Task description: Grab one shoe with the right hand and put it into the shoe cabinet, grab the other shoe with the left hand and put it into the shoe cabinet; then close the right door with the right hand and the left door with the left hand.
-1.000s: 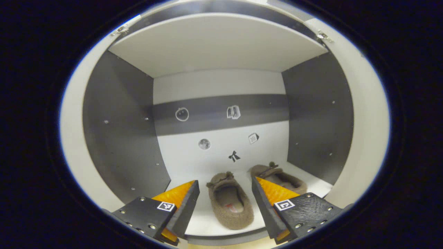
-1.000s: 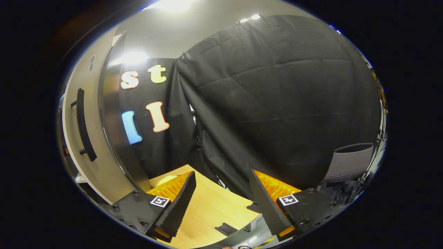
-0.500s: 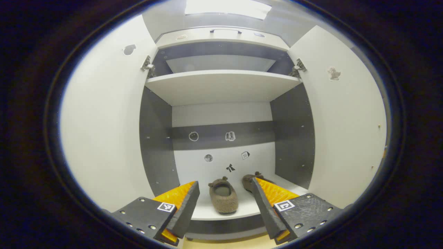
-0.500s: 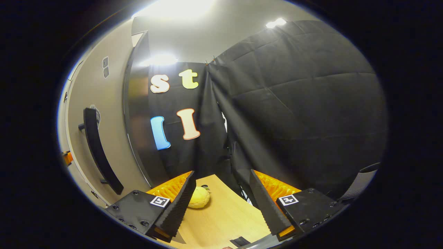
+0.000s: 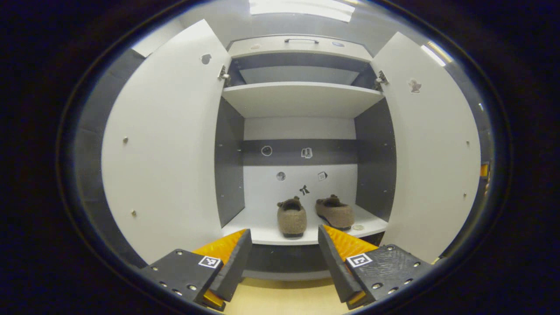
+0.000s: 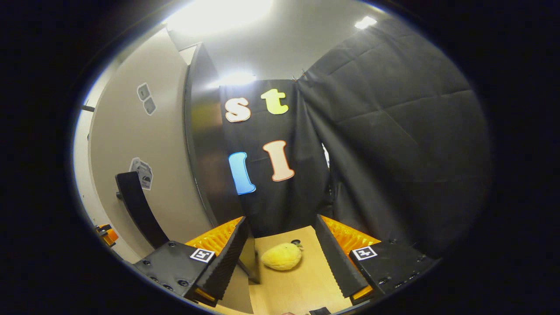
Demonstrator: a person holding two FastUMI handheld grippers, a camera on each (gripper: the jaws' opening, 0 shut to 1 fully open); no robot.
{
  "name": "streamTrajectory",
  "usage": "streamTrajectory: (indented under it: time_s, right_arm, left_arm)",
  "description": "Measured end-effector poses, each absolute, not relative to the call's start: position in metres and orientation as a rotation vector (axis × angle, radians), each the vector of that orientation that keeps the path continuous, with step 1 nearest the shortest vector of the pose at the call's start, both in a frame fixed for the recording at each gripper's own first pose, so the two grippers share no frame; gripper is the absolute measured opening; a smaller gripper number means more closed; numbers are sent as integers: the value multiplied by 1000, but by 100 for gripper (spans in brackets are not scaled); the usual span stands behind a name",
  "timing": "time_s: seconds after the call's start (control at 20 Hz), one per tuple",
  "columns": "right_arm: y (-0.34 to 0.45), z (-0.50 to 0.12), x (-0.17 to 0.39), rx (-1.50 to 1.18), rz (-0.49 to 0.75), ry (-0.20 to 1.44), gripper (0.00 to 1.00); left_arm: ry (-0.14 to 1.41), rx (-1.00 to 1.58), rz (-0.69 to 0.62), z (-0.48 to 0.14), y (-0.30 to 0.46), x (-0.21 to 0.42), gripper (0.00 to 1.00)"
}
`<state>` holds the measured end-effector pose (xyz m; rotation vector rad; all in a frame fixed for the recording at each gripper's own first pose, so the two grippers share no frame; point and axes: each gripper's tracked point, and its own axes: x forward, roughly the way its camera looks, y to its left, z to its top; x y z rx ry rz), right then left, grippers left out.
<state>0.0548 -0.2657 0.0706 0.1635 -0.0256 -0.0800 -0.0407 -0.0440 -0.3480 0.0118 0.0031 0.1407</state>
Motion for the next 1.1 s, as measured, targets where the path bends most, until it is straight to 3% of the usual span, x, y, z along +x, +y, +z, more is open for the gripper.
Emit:
streamTrajectory:
  time_s: [0.05, 0.15, 0.2, 0.25, 0.3, 0.5, 0.65, 1.1]
  right_arm:
    - [-261, 76, 60, 152, -50, -27, 98]
    - [-246, 82, 65, 113, 26, -17, 98]
    - [-240, 88, 66, 97, 68, -17, 92]
    - [-231, 95, 67, 86, 111, -22, 93]
    - [-224, 99, 66, 79, 147, -26, 93]
    - [-199, 105, 57, 81, 242, -33, 93]
    - [-201, 102, 57, 114, 231, -24, 95]
    - [-141, 101, 49, 102, 170, -28, 95]
  left_arm:
    - [14, 16, 169, -351, -42, -47, 88]
    - [32, 17, 225, -354, -38, -61, 88]
    - [32, 14, 246, -357, -39, -71, 88]
    - [30, 14, 262, -357, -40, -78, 94]
    - [32, 19, 278, -359, -42, -84, 88]
    - [56, 37, 284, -365, -48, -101, 88]
    - [112, -22, 308, -377, -45, -105, 87]
    - [89, -27, 202, -376, -18, -85, 88]
